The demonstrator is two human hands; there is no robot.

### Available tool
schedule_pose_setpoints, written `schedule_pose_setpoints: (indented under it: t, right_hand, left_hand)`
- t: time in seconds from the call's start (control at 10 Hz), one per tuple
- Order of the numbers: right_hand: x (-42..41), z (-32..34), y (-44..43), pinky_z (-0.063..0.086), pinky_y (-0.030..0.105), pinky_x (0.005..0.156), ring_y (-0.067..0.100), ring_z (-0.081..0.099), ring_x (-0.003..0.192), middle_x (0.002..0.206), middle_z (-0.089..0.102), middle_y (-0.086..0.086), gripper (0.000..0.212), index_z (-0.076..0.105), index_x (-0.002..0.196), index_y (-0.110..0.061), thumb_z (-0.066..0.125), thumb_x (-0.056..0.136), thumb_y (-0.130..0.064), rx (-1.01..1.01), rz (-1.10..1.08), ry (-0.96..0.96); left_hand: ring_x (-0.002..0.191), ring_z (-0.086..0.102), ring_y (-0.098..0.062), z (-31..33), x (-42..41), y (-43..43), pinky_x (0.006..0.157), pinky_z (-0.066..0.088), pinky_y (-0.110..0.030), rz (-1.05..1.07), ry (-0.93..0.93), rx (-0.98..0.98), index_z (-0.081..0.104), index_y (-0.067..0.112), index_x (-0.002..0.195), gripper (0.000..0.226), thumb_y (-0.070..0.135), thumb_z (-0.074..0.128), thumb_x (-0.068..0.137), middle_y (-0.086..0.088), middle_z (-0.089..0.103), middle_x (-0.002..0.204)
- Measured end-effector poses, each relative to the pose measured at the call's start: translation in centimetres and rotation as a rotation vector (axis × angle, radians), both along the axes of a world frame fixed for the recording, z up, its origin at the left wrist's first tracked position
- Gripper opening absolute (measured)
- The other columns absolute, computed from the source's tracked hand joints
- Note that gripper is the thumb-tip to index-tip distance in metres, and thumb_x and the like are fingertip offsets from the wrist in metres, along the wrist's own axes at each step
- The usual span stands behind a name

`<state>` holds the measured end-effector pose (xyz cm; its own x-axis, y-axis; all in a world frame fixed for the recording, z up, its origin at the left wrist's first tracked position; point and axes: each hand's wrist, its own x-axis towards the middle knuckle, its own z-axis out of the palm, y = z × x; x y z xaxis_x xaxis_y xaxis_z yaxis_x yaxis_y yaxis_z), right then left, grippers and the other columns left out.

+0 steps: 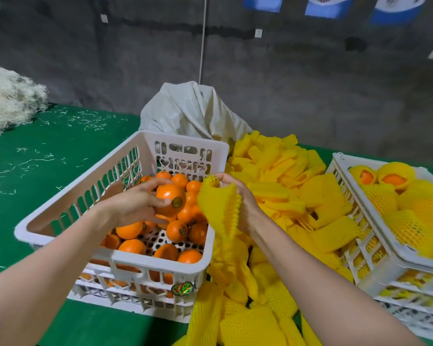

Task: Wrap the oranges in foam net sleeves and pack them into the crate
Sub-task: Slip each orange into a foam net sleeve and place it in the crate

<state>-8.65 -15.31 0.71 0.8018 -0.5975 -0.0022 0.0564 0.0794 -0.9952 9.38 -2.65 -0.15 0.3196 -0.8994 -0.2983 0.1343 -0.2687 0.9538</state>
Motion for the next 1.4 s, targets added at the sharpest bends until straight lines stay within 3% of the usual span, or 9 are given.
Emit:
schedule_pose_setpoints:
  t: [0.2,0.3,0.5,0.6,0.7,0.9,1.2,1.3,1.4]
  right_hand:
    - [-4.5,0.6,0.1,0.041,0.015,0.033,0.004,0.052,0.031,0.035,0.054,-0.004,0.046,0.051,0.071,-0.012,0.018,0.103,-0.016,0.12,-0.011,0.131]
    - [-6.2,4.1,2.0,0.034,0.011,0.029,0.004,0.043,0.024,0.03,0.046,0.0,0.073,0.055,0.043,-0.005,0.01,0.099,0.005,-0.054,0.053,0.085]
    - [-12.6,5.0,3.2,0.035,0.011,0.029,-0.001,0.045,0.024,0.026,0.046,-0.006,0.06,0.052,0.05,-0.012,0.023,0.102,-0.012,0.117,-0.159,0.175]
    - [-12.4,3.9,1.4,0.043,0.012,0.039,0.007,0.055,0.034,0.046,0.057,0.029,0.078,0.058,0.041,0.001,0.009,0.102,-0.005,0.117,-0.029,0.077]
    - [-11.6,4.0,0.7,0.047,0.02,0.059,0.016,0.059,0.055,0.074,0.068,0.022,0.034,0.067,0.08,-0.009,0.036,0.086,0.003,0.039,-0.008,0.0]
    - [-12.6,2.6,-0.6,0.039,0.015,0.044,-0.001,0.048,0.043,0.047,0.056,-0.01,0.009,0.058,0.077,-0.011,0.062,0.074,-0.003,-0.232,-0.15,-0.044]
    - [-14.6,1.7,-2.4,0.05,0.049,0.069,0.035,0.058,0.074,0.08,0.062,0.024,0.022,0.056,0.082,-0.015,0.054,0.087,0.006,-0.386,-0.498,-0.04]
    - [-14.2,0.8,-1.9,0.051,0.043,0.062,0.032,0.057,0.072,0.074,0.062,0.005,0.01,0.052,0.089,-0.016,0.053,0.093,-0.007,-0.499,-0.607,-0.04]
    - [-13.5,0.0,-0.4,0.046,0.044,0.062,0.03,0.058,0.075,0.078,0.061,0.005,0.026,0.05,0.097,-0.01,0.042,0.09,-0.033,-0.652,-0.657,-0.032]
  left_hand:
    - [0.096,0.067,-0.032,1.8,-3.7,-0.9,0.072,0.056,-0.041,-0.108,0.404,-0.3,0.059,0.027,0.125,0.076,0.013,0.085,0.055,-0.012,0.058,0.129]
    - [0.094,0.066,-0.03,2.1,-6.5,-1.9,0.077,0.052,-0.042,-0.108,0.38,-0.335,0.055,0.023,0.128,0.079,0.027,0.088,0.057,-0.013,0.061,0.126]
    - [0.094,0.065,-0.027,1.6,-12.0,-4.5,0.077,0.054,-0.039,0.09,0.093,-0.294,0.051,0.017,0.123,0.057,0.04,0.063,0.072,-0.015,0.063,0.117]
    - [0.079,0.063,-0.021,1.2,-15.1,-5.9,0.054,0.052,-0.028,0.203,0.023,-0.304,0.053,0.026,0.113,0.049,0.048,0.06,0.069,-0.014,0.06,0.11]
    - [0.089,0.066,-0.019,0.8,-17.3,-7.2,0.056,0.053,-0.028,0.268,0.017,-0.376,0.056,0.03,0.102,0.022,0.042,0.056,0.083,-0.012,0.061,0.11]
    - [0.089,0.059,-0.021,0.1,-20.3,-8.3,0.069,0.051,-0.034,0.313,-0.018,-0.411,0.052,0.028,0.098,0.011,0.031,0.042,0.099,-0.012,0.059,0.103]
    - [0.1,0.065,-0.025,-0.4,-20.8,-8.0,0.074,0.057,-0.037,0.006,0.215,-0.4,0.053,0.027,0.122,0.06,0.033,0.073,0.067,-0.007,0.058,0.122]
    - [0.083,0.068,-0.021,-0.4,-21.1,-8.3,0.06,0.056,-0.03,0.118,0.277,-0.421,0.049,0.022,0.129,0.073,0.024,0.076,0.061,-0.01,0.062,0.116]
    - [0.087,0.067,-0.021,-0.6,-21.7,-8.9,0.073,0.057,-0.033,0.188,0.446,-0.479,0.045,0.014,0.134,0.074,0.03,0.071,0.066,-0.009,0.068,0.104]
